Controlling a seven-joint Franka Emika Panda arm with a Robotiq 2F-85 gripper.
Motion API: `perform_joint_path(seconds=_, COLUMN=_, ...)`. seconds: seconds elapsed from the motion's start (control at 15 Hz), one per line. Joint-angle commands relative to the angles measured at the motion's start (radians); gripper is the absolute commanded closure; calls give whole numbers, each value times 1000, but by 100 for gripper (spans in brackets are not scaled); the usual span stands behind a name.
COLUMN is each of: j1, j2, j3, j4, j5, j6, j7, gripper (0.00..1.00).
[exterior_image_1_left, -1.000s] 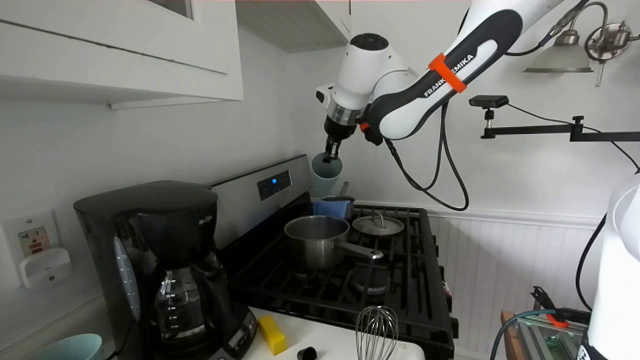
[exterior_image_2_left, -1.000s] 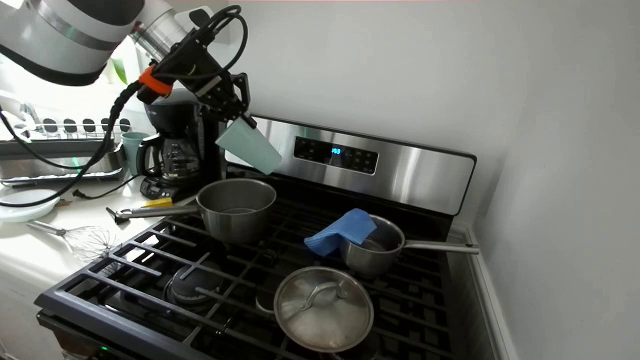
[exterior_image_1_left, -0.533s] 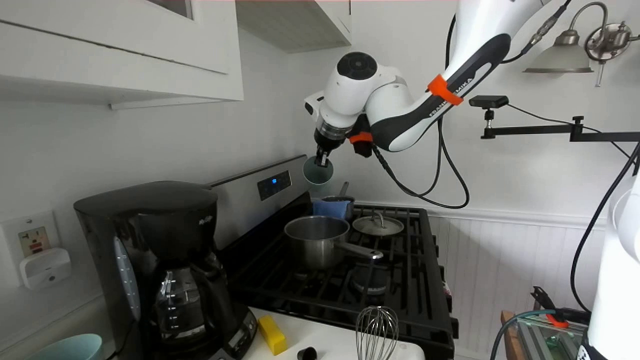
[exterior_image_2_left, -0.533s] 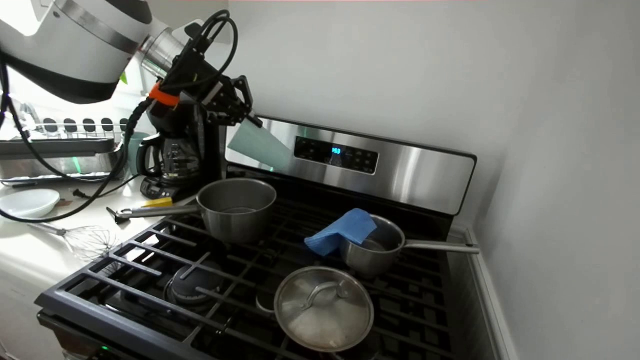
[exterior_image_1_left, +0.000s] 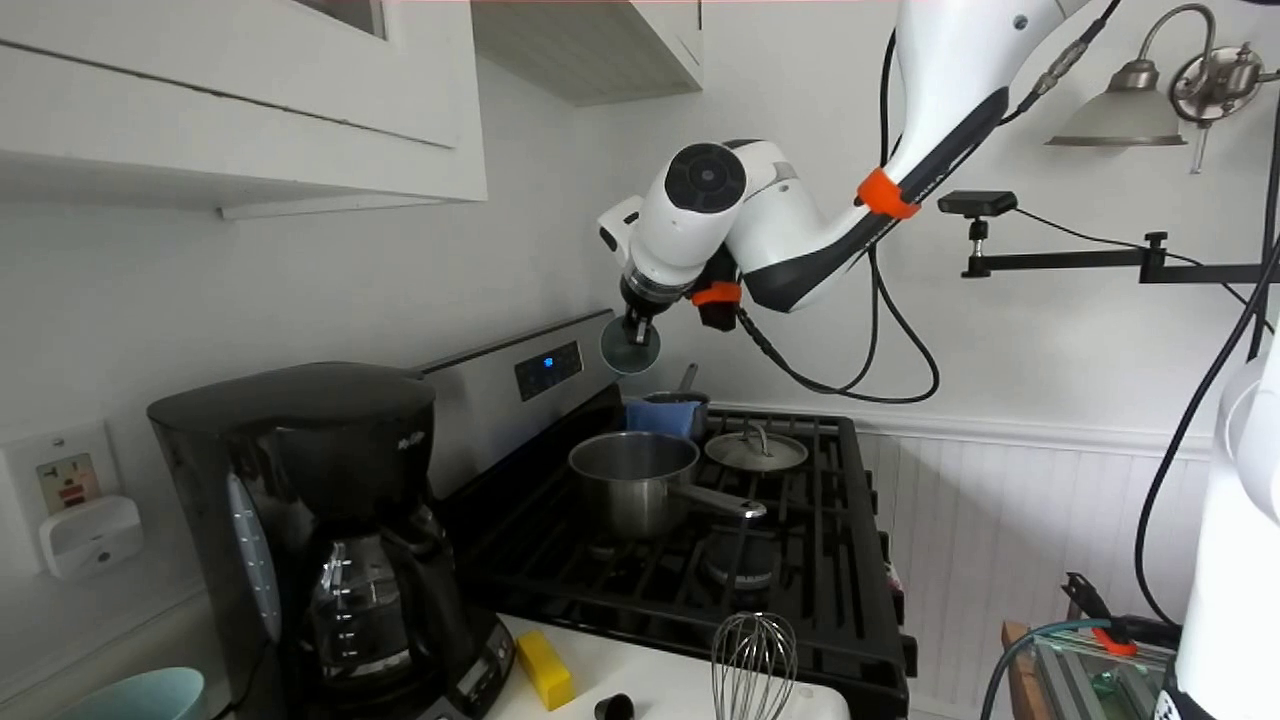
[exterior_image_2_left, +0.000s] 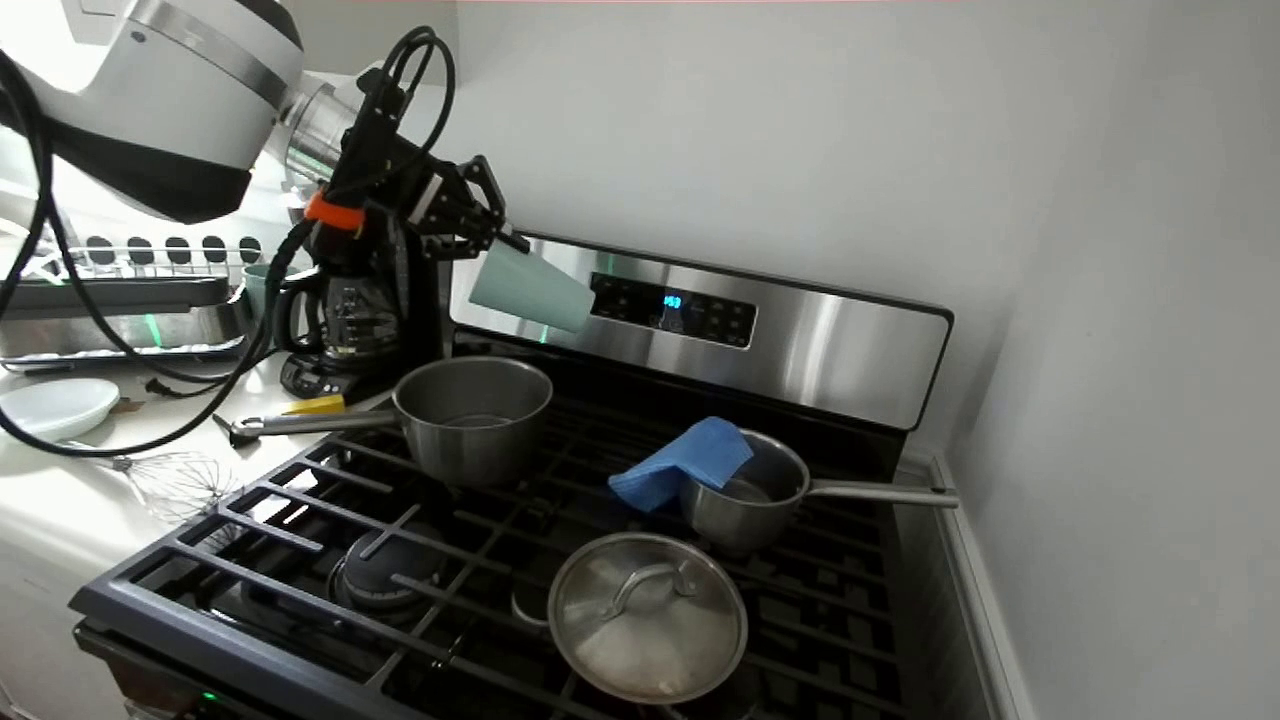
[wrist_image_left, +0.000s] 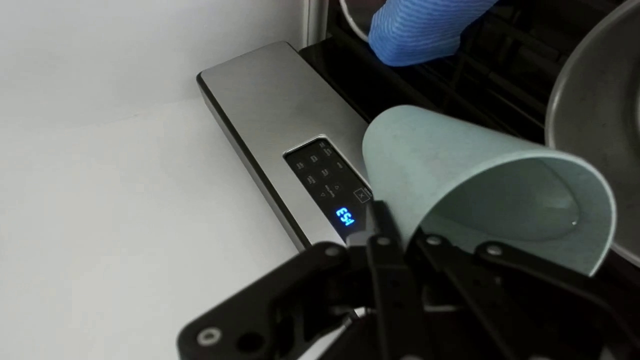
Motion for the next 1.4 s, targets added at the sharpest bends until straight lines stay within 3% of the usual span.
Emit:
perform_joint_path(seconds=0.0, j1=6, j2=8, j3=16, j4=17, j5=-138, j6=-41, j7=86, gripper=99)
perform_joint_path(seconds=0.4, j1=8, j2=6, j3=33, j4=1, j5=-290, j6=-96, j7=203, gripper=99)
perform_joint_path(seconds=0.47, j1=87, j2=6, j3=-41, j4=-1, j5=-300, j6=-110, j7=205, gripper=99)
perform_joint_path(seconds=0.87, j1=160, j2=7, j3=-99, j4=-4, j5=-328, j6=-152, j7=216, gripper=99)
perform_joint_path(seconds=1.33, j1=181, j2=10, j3=-129, j4=-2, j5=-284, j6=-156, j7=180, gripper=99)
